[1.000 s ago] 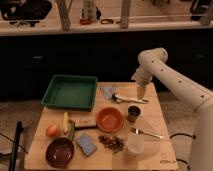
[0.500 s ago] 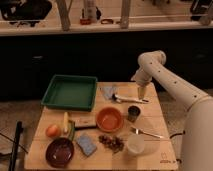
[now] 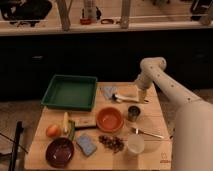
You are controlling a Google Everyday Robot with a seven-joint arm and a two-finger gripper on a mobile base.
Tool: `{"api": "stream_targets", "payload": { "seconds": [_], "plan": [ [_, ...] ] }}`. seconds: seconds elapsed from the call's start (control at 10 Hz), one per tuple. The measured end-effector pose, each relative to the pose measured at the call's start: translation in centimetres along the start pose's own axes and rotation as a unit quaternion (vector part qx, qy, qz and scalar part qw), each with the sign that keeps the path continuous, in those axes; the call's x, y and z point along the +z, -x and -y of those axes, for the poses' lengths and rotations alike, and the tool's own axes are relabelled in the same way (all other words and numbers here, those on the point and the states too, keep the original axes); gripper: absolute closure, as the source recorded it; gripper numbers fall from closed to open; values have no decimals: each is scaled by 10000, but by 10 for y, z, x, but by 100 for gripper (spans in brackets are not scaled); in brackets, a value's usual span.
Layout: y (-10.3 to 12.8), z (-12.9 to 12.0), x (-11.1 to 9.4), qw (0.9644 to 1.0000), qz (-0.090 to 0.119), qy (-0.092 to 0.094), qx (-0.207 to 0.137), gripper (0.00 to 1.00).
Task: Wipe red bowl with brush
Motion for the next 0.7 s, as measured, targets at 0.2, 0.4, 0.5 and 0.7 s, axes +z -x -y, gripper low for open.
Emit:
{"api": "stream_targets", "payload": {
  "seconds": [0.2, 0.4, 0.5, 0.7],
  "plan": [
    [-4, -2, 17, 9998, 92, 101, 124, 20],
    [-3, -5, 37, 9992, 204, 268, 203, 20],
    [-1, -6, 42, 9989, 247, 321, 225, 20],
    [0, -8, 50, 9984, 307, 403, 246, 26]
  ]
}}
